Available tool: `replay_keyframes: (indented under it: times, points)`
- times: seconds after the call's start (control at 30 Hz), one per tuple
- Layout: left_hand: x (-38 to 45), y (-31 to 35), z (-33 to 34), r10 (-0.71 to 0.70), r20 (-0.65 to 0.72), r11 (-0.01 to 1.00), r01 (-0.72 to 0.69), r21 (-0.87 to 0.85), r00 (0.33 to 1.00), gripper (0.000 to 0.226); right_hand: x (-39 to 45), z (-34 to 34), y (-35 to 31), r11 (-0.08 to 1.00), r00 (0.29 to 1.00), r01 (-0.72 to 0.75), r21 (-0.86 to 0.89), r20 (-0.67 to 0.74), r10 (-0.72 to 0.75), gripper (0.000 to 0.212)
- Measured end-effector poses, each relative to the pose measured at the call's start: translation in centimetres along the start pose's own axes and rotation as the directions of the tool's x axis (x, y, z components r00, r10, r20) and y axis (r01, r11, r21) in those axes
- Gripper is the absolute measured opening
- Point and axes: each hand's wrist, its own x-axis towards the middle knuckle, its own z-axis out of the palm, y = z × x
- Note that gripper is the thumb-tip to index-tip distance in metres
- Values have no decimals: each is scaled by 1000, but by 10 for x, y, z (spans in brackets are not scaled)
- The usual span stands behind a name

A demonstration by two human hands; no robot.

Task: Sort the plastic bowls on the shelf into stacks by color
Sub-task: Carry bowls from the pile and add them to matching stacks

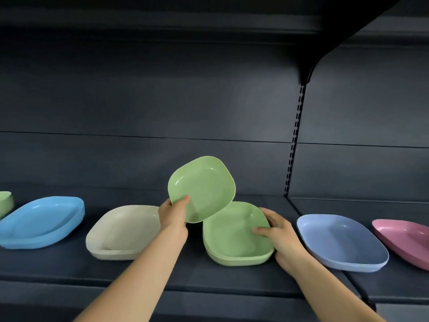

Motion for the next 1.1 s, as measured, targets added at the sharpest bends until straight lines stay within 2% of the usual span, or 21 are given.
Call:
replay_keyframes:
  times: [0.07, 0.13, 0.27, 0.33, 0.43, 0.57, 0.67, 0.8, 0.93, 1.1]
  points:
    - [3, -6, -2, 34, 31, 999, -34, 1, 999, 12, 0, -1, -1, 999, 999, 3, 34, 33, -5, 50]
    - [7, -8, -4, 54, 68, 999, -54, 1, 996, 16, -1, -1, -2, 999, 999, 21, 26, 48, -22, 61]
    - [8, -6, -3, -4, 193, 1000, 9, -25, 981, 16, -7, 3, -8, 985, 982, 170, -39, 84, -167, 82]
    - [6, -7, -3, -28, 259, 998, 13, 59, 965, 18, -9, 3, -9, 971, 967, 238, -33, 98, -233, 83]
    - [1, -9, -1, 9, 295, 977, -71, 199, 955, 19, -13, 2, -9, 953, 942, 303, -13, 159, -297, 83]
    - [-4, -11, 2, 56, 337, 949, -155, 274, 940, 19, -16, 4, -12, 935, 918, 351, -42, 212, -335, 60]
    - [-11, -16, 5, 94, 387, 905, -241, 350, 917, 16, -16, 6, -11, 947, 926, 322, -21, 216, -310, 41]
    - [-20, -23, 8, 112, 448, 845, -322, 427, 887, 22, -14, 7, -7, 963, 953, 268, -9, 146, -264, 35]
    - [-22, -27, 7, 68, 452, 859, -283, 427, 890, 17, -8, 6, -4, 975, 974, 219, -38, 71, -216, 29]
    - [-21, -27, 5, 5, 445, 891, -206, 404, 895, 14, -3, 7, -7, 993, 992, 121, -8, 48, -121, 26]
